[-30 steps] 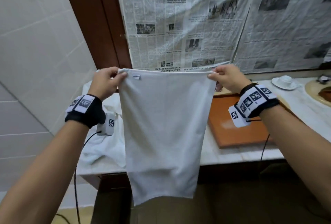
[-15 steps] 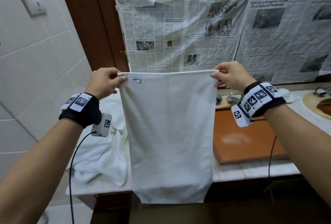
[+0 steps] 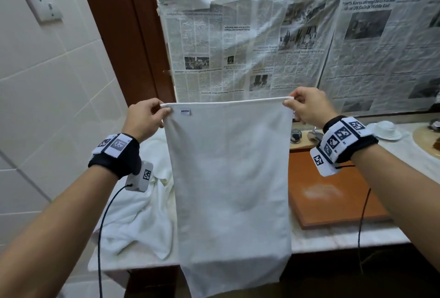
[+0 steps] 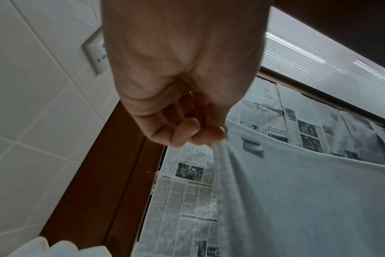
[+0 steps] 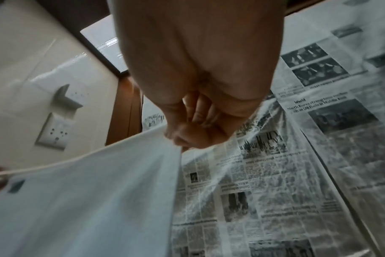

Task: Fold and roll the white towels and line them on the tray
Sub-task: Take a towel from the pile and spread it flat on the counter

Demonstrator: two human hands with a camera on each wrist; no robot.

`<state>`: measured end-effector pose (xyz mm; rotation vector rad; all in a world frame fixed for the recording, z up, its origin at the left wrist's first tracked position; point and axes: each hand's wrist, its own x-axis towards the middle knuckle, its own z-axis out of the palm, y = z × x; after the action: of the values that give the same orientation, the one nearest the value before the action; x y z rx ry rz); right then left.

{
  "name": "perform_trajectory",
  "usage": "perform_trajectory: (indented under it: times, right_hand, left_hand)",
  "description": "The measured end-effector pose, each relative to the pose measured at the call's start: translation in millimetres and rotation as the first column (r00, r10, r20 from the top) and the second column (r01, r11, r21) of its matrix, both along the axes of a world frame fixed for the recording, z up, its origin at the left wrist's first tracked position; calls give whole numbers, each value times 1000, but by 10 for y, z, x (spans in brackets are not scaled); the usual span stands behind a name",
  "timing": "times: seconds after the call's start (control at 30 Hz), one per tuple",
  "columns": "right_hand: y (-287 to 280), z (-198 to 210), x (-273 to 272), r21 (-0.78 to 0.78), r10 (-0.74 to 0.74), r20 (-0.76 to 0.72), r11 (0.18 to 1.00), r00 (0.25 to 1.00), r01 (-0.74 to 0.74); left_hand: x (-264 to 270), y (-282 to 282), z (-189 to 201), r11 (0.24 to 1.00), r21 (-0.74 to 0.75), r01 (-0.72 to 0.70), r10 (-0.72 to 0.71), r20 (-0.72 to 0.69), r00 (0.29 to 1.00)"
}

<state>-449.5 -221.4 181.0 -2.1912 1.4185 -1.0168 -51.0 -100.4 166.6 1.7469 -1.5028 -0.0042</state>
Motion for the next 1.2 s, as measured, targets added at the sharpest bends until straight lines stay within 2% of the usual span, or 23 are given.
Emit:
perform_trajectory:
  times: [0.1,0.23,0.53,0.73,0.87,1.07,1.2]
  right_hand:
    - [-167,-190,57,81,-17,41,997,999,14]
    - [-521,-446,154,242,0,152,970,988,-37]
    - [-1622,-1195,343,422,-4,266,899,964,-113]
    - [-2163,-1795,456,542,-69,291,834,954,-105]
    - [-2417,-2245,641,629,-157,287,775,945,-63]
    - [-2823,-2792,958,699,-254,218,714,942,31]
    - [-3090,-3008,1145,679,-264,126,726,956,111]
  left_hand:
    - [34,-206,-203,998,38,42,-37,-108,993]
    - [77,-503,-406,995,97,33,-15,-186,982]
    - [164,-1461,-1037,970,243,-26,93,-270,958]
    - [230,-2020,-1624,933,349,-82,196,-304,932]
    - [426,-2339,-2210,905,411,-105,260,-342,903]
    - [472,-2763,-2737,843,503,-188,328,-204,923]
    - [596,-2996,-2979,808,550,-213,356,-166,920]
